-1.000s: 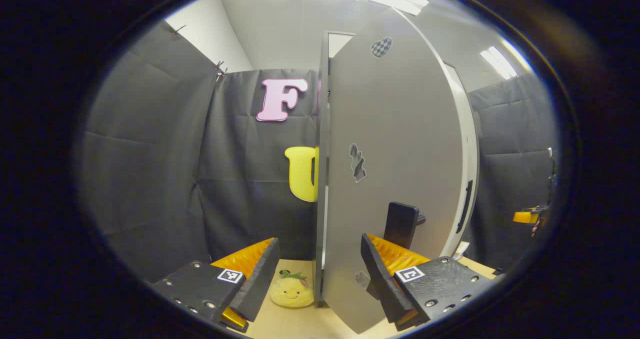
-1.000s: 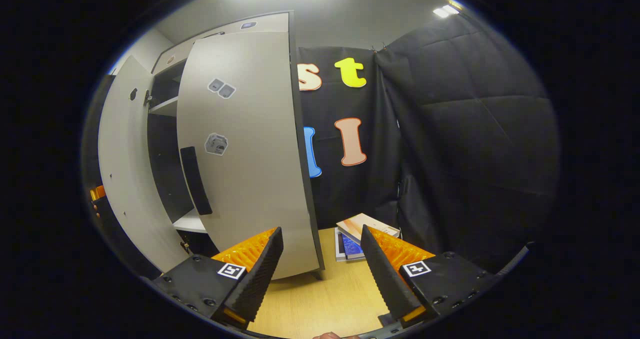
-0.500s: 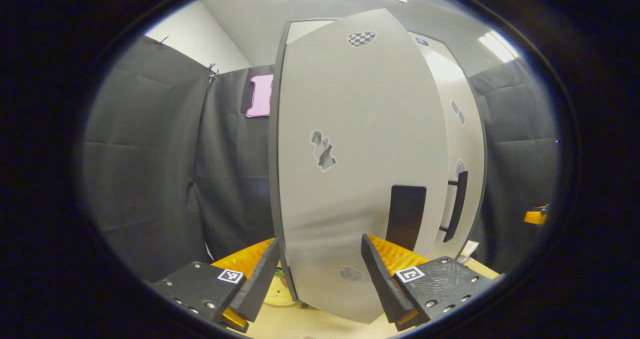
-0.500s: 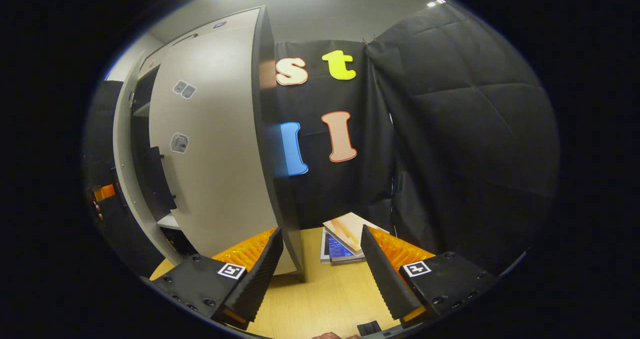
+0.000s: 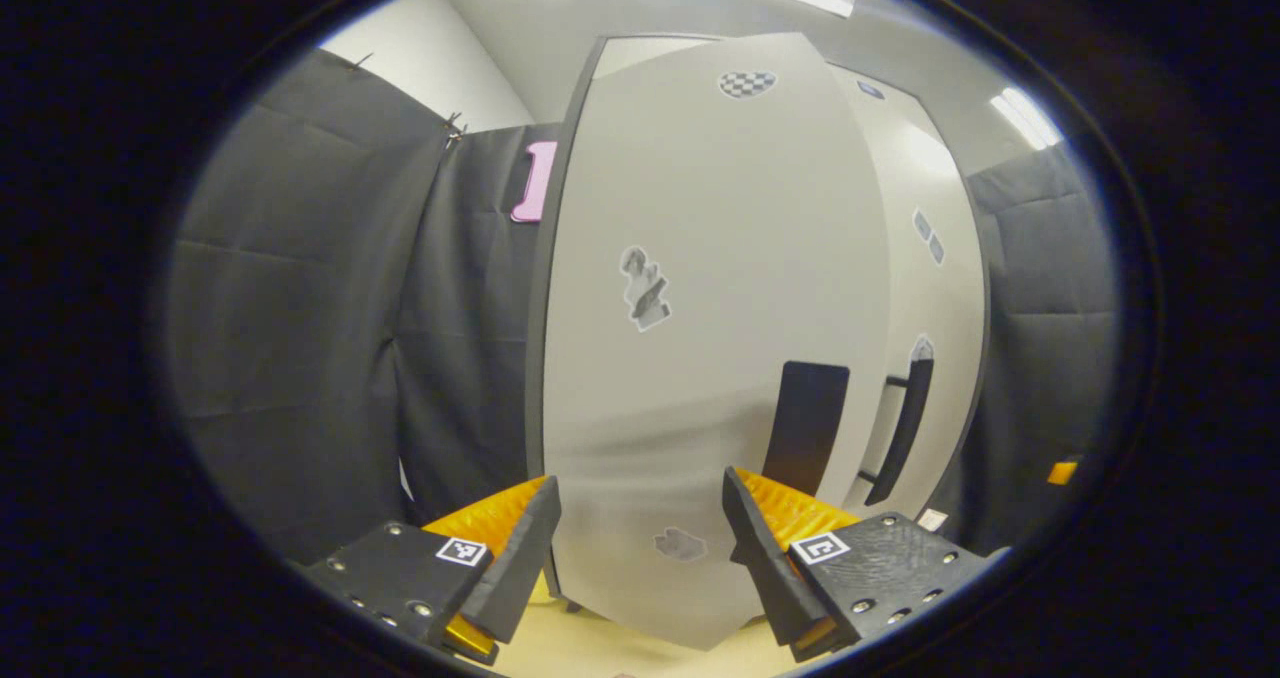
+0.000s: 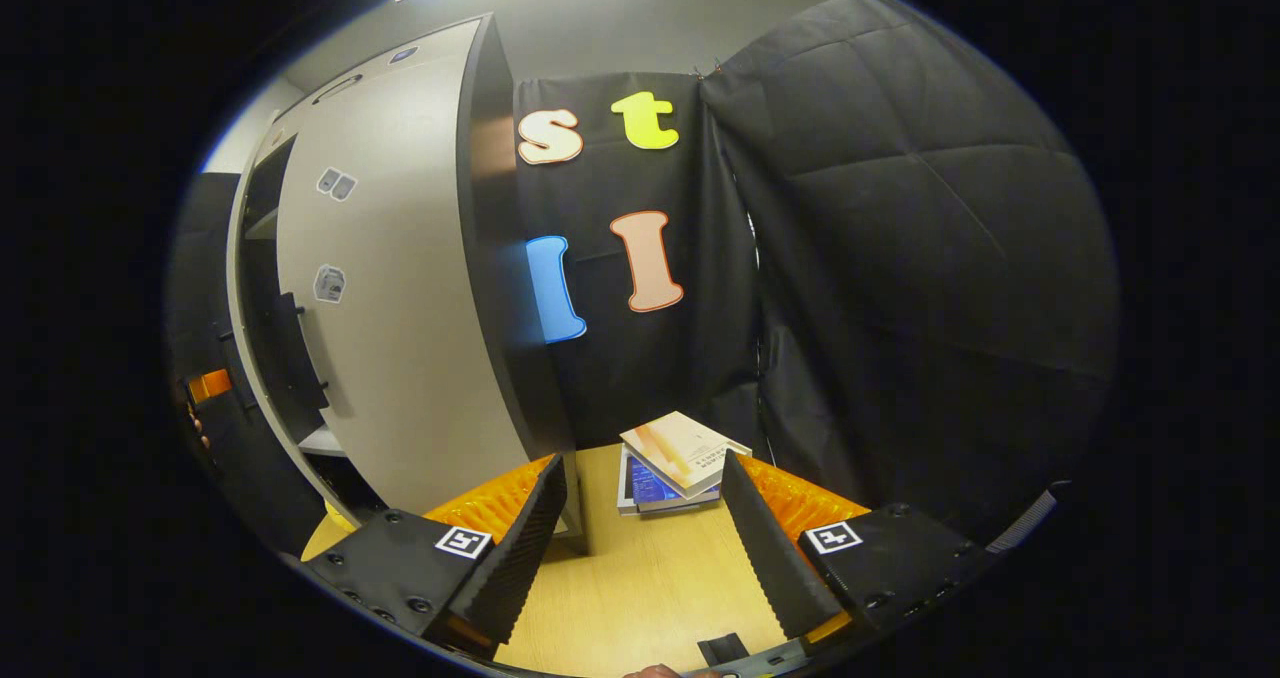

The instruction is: Grab one shoe with the right hand and put it into the shoe cabinet, grab the other shoe with the left hand and put it into the shoe cabinet; then close the right door with the right hand and the left door with the left hand.

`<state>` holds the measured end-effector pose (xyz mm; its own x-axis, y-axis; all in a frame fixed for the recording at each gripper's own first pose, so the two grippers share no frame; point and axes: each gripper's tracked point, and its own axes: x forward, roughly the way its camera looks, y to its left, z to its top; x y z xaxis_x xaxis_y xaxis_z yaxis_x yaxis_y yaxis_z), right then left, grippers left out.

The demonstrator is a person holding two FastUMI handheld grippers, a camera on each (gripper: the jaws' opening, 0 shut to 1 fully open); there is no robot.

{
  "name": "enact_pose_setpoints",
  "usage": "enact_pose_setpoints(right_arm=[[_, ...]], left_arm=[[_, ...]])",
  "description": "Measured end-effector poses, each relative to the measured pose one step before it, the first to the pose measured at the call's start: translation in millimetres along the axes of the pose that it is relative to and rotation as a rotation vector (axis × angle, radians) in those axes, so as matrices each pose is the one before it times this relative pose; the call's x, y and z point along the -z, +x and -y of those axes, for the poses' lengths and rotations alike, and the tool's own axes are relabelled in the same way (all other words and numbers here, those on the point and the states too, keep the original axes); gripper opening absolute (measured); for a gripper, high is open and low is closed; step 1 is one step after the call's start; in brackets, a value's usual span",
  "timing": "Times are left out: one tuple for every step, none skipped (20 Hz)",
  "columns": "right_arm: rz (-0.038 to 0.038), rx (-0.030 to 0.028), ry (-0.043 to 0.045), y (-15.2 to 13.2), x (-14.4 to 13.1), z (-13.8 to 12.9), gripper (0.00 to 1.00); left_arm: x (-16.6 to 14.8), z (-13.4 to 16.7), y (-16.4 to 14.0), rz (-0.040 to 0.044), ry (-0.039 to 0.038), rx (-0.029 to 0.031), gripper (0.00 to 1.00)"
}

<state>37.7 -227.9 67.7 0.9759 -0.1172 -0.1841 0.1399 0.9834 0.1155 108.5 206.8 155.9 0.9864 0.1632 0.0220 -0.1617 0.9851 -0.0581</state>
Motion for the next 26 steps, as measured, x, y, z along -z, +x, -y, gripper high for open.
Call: enact_pose_setpoints(right_arm=[[0.00464,0.00481,-0.00327,-2.48,-0.85,-7.34,0.98],[0.00573,0.00430,-0.00287,2.68,-1.98,-8.45,0.98],[0.00537,-0.00487,-0.00343,-1.08,-2.19,-11.68,0.98],[0.00223,-0.00749,-0.00664,-0.11,0.30,-12.63,0.98],[0.00038,-0.00939,-0.01023,-0.85,-0.06,-12.16,0.98],[0.00269,-0.01036,-0.01200,-1.59,-0.14,-13.10,0.98],[0.00490,-0.01119,-0.01091,-1.55,-1.35,-13.42,0.98],[0.00838,-0.01072,-0.00905,-3.57,-1.65,-13.40,0.98],[0.00985,-0.01217,-0.00738,-2.51,-2.33,-14.21,0.98],[0.01010,-0.01086,-0.00525,-2.04,0.22,-13.95,0.98],[0.00635,-0.00820,-0.00177,-1.54,-0.51,-13.19,0.98],[0.00467,-0.00902,0.00198,-2.21,2.62,-11.81,0.98],[-0.00001,-0.01213,0.00240,-2.33,1.38,-12.25,0.98],[0.00018,-0.01092,-0.00178,-3.98,3.15,-11.42,0.98],[0.00207,-0.00551,-0.00769,-2.92,1.71,-7.91,0.98],[-0.00019,-0.00051,-0.00895,-4.94,3.51,-4.41,0.98],[-0.00142,0.00050,-0.00888,-3.52,4.22,-4.71,0.98],[0.00081,0.00258,-0.00617,-3.57,4.64,-3.52,0.98],[-0.00037,0.00664,-0.00302,-2.91,4.06,-1.32,0.98],[-0.00600,0.00479,0.00209,-3.44,6.31,-0.38,0.98],[-0.00849,0.00058,0.00702,-1.81,5.98,-2.45,0.98],[-0.00781,0.00171,0.00618,-1.29,4.99,-0.69,0.98],[-0.00426,0.00306,0.00224,-1.89,3.90,-0.25,0.98],[-0.00095,0.00698,-0.00428,-1.73,1.54,0.80,0.98],[0.00183,0.00942,-0.00710,-1.31,0.74,1.01,0.98],[0.00483,0.00672,-0.00534,-0.71,1.74,0.75,0.98]], left_arm=[[-9.74,-6.00,-11.00,0.03116,-0.01706,-0.00355,0.94],[-10.44,-3.90,-9.26,0.02687,-0.00982,0.00603,0.94],[-6.36,-3.10,-6.82,0.01642,0.00280,0.01333,0.94],[-3.29,-4.59,-6.34,0.00854,0.01385,0.00669,0.94],[-2.47,-5.01,-7.74,0.00080,0.01865,0.00050,0.94],[-0.85,-4.00,-7.33,-0.00293,0.01868,0.00479,0.94],[1.72,-5.80,-8.08,-0.00373,0.01415,0.00563,0.94],[2.49,-5.11,-8.93,-0.00405,0.00537,0.00454,0.94],[2.33,-3.12,-6.70,-0.00686,-0.00155,0.00798,0.94],[5.80,-2.87,-9.87,-0.00872,-0.00612,0.00724,0.94],[5.93,-3.70,-7.82,-0.01042,-0.00505,0.00469,0.94],[5.96,-5.14,-8.09,-0.00855,-0.00278,0.00261,0.94],[6.20,-7.67,-9.17,-0.00460,-0.00001,-0.00085,0.93],[3.84,-5.42,-6.29,0.00058,0.00490,-0.00240,0.94],[5.84,-5.76,-5.68,-0.00177,0.00818,-0.00700,0.94],[5.80,-5.11,-3.69,-0.00280,0.00391,-0.00955,0.93],[7.05,-4.37,-4.13,-0.00441,-0.00357,-0.00652,0.93],[6.38,-2.18,-5.28,-0.00171,-0.00935,-0.00294,0.93],[4.90,-1.96,-2.87,-0.00071,-0.01098,-0.00232,0.94],[6.33,-2.22,-2.88,-0.00257,-0.01574,-0.00567,0.94],[5.88,-2.07,-3.62,-0.00374,-0.01052,-0.00080,0.94],[5.48,-1.59,-1.66,-0.00594,-0.00589,-0.00343,0.94],[5.54,-1.71,-1.45,-0.00741,0.00133,-0.00173,0.93],[3.07,-0.16,-0.86,-0.00500,0.00747,0.00188,0.93],[1.62,0.51,2.10,0.00179,0.00778,0.00548,0.93],[0.20,2.01,1.55,0.00151,0.00883,0.00887,0.94]])
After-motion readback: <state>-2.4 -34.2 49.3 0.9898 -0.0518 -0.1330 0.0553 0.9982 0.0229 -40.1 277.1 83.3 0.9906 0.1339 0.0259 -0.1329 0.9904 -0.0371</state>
